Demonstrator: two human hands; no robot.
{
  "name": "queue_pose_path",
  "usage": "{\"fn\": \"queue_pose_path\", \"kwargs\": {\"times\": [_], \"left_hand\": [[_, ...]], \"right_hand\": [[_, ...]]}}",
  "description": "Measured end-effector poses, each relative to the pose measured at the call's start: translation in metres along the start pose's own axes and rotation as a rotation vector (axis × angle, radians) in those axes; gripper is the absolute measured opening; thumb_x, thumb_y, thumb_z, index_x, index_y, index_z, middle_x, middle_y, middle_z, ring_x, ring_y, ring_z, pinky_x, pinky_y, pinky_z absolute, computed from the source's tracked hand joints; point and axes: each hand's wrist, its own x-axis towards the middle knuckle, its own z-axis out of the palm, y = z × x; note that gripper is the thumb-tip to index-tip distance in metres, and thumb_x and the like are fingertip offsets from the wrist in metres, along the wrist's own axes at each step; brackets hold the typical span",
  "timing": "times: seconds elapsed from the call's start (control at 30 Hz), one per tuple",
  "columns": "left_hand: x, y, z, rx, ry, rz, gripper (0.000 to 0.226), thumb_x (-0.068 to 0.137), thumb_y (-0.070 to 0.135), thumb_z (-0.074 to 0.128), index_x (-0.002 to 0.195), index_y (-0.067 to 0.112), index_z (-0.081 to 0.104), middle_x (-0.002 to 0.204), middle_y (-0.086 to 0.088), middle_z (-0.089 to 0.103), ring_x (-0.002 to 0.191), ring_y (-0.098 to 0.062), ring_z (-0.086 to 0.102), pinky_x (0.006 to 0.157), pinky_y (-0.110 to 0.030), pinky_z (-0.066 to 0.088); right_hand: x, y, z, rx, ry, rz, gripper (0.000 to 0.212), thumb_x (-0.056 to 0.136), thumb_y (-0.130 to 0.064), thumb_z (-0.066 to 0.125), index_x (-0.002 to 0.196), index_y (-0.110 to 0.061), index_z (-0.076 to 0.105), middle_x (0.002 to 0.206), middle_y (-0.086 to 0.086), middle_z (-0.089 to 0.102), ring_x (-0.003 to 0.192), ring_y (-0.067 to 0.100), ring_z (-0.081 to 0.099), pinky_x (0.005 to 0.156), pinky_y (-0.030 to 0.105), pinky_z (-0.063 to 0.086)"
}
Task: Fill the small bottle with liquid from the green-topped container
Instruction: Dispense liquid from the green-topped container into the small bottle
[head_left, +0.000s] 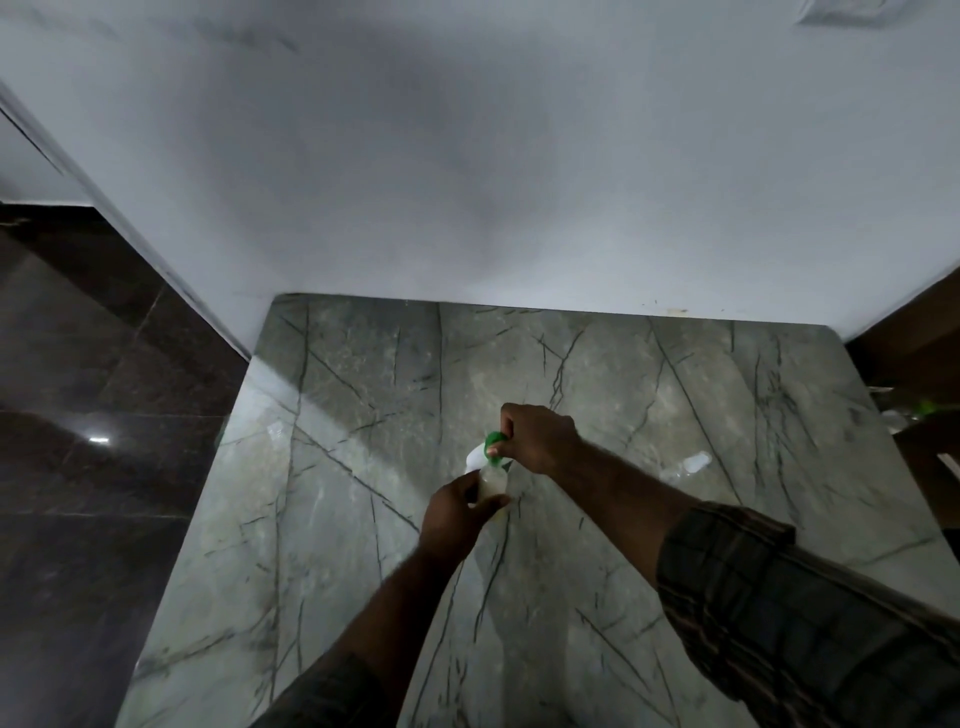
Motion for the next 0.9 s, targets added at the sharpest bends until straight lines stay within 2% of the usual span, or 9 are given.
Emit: {"fn": "queue_pose_path", "kwargs": {"times": [0.23, 0.5, 0.57, 0.7, 0.9], "left_hand": [[-0.001, 0.007, -0.003, -0.018, 0.006, 0.017, 0.040, 0.080, 0.036, 0.077, 0.116, 0.021, 0.068, 0.095, 0.012, 0.070, 0.085, -0.001, 0.066, 0.076, -0.020, 0.055], [-0.004, 0.004, 0.000, 0.000, 0.001, -0.008, 0.047, 0.080, 0.039, 0.076, 0.121, 0.019, 0.066, 0.105, 0.005, 0.073, 0.091, -0.006, 0.067, 0.076, -0.017, 0.051], [-0.003, 0.007, -0.001, -0.003, 0.004, 0.000, 0.048, 0.080, 0.039, 0.076, 0.122, 0.019, 0.065, 0.107, 0.005, 0.072, 0.092, -0.007, 0.067, 0.079, -0.020, 0.054], [0.000, 0.002, 0.000, 0.006, -0.001, -0.014, 0.051, 0.079, 0.041, 0.076, 0.123, 0.018, 0.065, 0.107, 0.004, 0.072, 0.094, -0.010, 0.067, 0.087, -0.034, 0.058], [-0.001, 0.002, 0.001, -0.005, 0.001, -0.028, 0.051, 0.078, 0.043, 0.076, 0.123, 0.020, 0.066, 0.105, 0.005, 0.073, 0.093, -0.008, 0.068, 0.086, -0.034, 0.058]], "right_hand": [[0.001, -0.001, -0.007, -0.030, 0.021, -0.027, 0.034, 0.080, -0.053, 0.069, 0.091, -0.024, 0.054, 0.094, -0.003, 0.065, 0.091, 0.020, 0.060, 0.083, 0.038, 0.040], [-0.002, 0.002, -0.002, 0.027, -0.012, -0.020, 0.034, 0.080, -0.052, 0.070, 0.086, -0.026, 0.049, 0.089, -0.005, 0.060, 0.087, 0.018, 0.057, 0.084, 0.039, 0.042], [-0.002, 0.001, -0.005, 0.018, 0.005, -0.028, 0.034, 0.080, -0.052, 0.070, 0.085, -0.026, 0.049, 0.087, -0.006, 0.060, 0.086, 0.019, 0.058, 0.084, 0.039, 0.042], [-0.001, 0.001, -0.002, 0.033, 0.002, -0.023, 0.033, 0.082, -0.051, 0.069, 0.086, -0.025, 0.049, 0.089, -0.004, 0.062, 0.088, 0.020, 0.058, 0.084, 0.039, 0.041], [0.001, 0.002, -0.004, 0.032, -0.017, -0.032, 0.033, 0.082, -0.050, 0.070, 0.087, -0.024, 0.049, 0.087, -0.004, 0.060, 0.087, 0.020, 0.058, 0.083, 0.040, 0.042]]}}
